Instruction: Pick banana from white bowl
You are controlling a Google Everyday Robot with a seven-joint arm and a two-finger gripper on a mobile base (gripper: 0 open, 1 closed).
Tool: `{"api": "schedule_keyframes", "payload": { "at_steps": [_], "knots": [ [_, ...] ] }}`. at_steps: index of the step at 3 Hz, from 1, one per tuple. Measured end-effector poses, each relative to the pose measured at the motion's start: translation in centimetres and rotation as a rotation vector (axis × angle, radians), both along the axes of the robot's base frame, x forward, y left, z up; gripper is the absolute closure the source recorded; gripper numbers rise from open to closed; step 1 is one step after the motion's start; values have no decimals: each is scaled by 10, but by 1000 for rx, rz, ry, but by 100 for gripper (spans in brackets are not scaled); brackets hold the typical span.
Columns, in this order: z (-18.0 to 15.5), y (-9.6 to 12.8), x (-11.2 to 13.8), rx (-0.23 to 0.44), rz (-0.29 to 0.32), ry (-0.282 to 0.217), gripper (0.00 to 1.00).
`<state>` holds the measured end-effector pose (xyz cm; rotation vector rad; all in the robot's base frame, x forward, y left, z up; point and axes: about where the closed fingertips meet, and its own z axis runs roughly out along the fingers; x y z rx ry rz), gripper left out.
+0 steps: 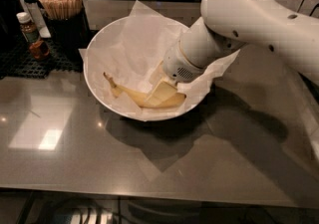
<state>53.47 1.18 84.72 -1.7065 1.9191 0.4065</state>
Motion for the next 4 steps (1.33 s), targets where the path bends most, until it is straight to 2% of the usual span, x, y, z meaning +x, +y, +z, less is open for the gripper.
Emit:
{"api": "schedule_keyframes", "payload": {
  "at_steps": [1,2,3,4],
  "knots": [
    [-16,4,-4,9,8,34,80],
    [-16,4,-5,11,10,44,91],
    [-18,6,-6,14,13,60,100],
    [-16,6,-6,14,13,60,100]
  ]
}}
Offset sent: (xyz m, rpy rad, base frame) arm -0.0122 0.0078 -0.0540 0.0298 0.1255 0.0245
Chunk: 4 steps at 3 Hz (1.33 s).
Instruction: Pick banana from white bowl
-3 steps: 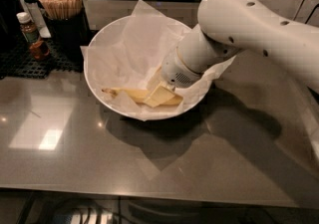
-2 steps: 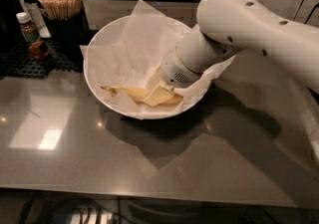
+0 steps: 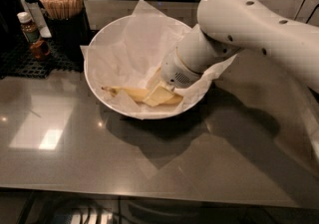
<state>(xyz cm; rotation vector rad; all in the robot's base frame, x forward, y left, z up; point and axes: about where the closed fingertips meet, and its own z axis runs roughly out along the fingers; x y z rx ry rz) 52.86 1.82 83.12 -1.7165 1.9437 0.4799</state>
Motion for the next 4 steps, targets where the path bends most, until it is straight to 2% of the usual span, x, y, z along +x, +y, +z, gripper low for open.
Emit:
{"api": "schedule_keyframes", "payload": {
  "at_steps": [1,2,3,4],
  "knots": [
    [22,11,-16,27,16,-83,100],
    [65,17,-43,82,30,-216,100],
    [117,9,-76,139,37,-350,100],
    [154,-19,-104,184,-6,-464,100]
  ]
}}
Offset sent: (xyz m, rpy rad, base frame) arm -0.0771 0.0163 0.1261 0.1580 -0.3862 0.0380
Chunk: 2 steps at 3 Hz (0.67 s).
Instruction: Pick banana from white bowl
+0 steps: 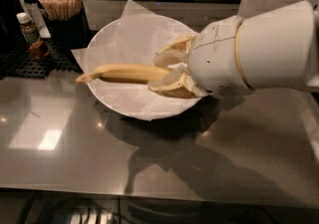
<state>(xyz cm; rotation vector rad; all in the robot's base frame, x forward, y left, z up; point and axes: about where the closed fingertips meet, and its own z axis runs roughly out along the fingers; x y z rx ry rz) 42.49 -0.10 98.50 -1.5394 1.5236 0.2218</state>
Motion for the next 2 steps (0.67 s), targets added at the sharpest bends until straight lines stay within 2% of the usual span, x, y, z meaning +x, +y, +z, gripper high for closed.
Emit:
{"api": "schedule_keyframes", "payload": {
  "at_steps": [1,2],
  "knots": [
    [10,-44,-32,43,-58,-50,100],
    [20,-68,-73,104,-36,-83,100]
  ]
}}
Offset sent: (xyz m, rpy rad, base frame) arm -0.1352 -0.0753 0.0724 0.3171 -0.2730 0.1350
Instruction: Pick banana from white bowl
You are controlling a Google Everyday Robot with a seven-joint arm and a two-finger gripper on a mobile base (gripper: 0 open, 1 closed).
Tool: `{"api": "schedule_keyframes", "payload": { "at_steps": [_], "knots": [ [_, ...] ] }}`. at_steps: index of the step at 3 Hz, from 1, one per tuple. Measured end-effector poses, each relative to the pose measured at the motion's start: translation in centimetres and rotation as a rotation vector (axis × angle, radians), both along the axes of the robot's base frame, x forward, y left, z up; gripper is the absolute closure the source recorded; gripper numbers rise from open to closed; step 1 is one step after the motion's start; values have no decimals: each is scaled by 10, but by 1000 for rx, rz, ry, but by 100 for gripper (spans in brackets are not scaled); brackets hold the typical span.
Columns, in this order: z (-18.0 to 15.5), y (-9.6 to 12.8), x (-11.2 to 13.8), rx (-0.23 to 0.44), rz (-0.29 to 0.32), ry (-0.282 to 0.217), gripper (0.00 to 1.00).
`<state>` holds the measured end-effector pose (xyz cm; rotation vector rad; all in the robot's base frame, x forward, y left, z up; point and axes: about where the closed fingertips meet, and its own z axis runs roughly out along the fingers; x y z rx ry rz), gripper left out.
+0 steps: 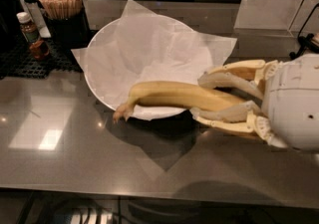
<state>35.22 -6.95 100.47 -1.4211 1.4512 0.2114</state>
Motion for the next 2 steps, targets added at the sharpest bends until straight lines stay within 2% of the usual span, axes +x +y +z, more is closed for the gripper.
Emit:
{"api": "schedule_keyframes", "payload": {
  "at_steps": [1,2],
  "knots": [
    [18,13,-6,38,55,-60,100],
    [18,13,-6,38,55,-60,100]
  ]
}}
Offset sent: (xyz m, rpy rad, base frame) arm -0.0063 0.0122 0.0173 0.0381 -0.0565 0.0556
